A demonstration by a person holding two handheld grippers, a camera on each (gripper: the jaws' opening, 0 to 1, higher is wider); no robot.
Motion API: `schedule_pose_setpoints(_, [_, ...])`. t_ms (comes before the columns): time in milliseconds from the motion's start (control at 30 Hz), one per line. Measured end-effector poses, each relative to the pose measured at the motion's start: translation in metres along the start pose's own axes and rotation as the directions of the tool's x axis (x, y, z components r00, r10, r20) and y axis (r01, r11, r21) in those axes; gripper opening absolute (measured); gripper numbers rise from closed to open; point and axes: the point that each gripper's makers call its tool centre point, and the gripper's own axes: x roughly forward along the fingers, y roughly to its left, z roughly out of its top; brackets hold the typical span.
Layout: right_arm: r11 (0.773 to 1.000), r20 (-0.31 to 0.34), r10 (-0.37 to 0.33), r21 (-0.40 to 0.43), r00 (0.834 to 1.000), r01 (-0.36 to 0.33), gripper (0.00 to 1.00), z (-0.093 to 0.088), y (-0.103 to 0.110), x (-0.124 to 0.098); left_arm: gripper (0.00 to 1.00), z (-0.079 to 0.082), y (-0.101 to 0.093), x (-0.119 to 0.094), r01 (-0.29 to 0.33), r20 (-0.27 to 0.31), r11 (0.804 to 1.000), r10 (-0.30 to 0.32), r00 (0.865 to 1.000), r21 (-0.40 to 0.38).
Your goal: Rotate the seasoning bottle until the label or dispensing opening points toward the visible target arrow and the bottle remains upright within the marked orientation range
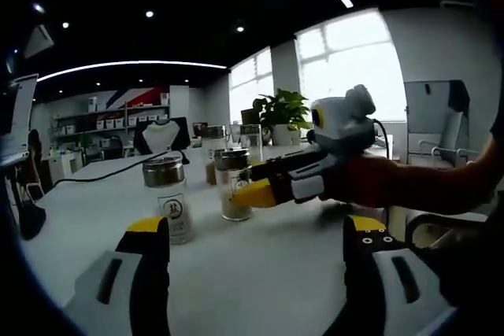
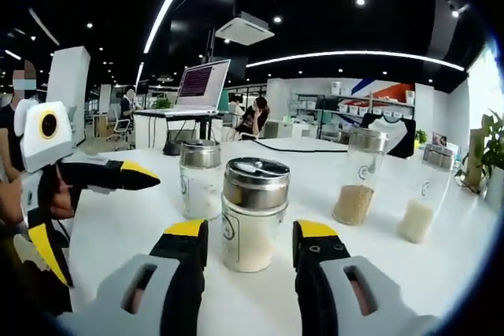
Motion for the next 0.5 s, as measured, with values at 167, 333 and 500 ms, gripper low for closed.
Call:
schedule_pose_setpoints(167, [1.0, -0.014, 0.005, -0.025, 1.0, -0.005, 0.32, -0.003, -0.003, 0.001, 0.96, -0.002, -0.002, 0.001, 0.005, -0.005, 1.0, -0.005, 1.0, 0.0])
schedule_pose_setpoints(333, [1.0, -0.02, 0.028, -0.009, 0.999, -0.029, 0.33, -0.002, 0.002, 0.008, 0.96, -0.001, -0.001, 0.001, 0.003, -0.004, 1.0, -0.003, 1.0, 0.002])
schedule_pose_setpoints(500, [0.998, -0.034, 0.042, -0.049, 0.999, -0.044, 0.3, -0.002, 0.004, 0.011, 0.96, -0.002, -0.001, 0.0, 0.003, -0.007, 1.0, -0.002, 1.0, 0.006])
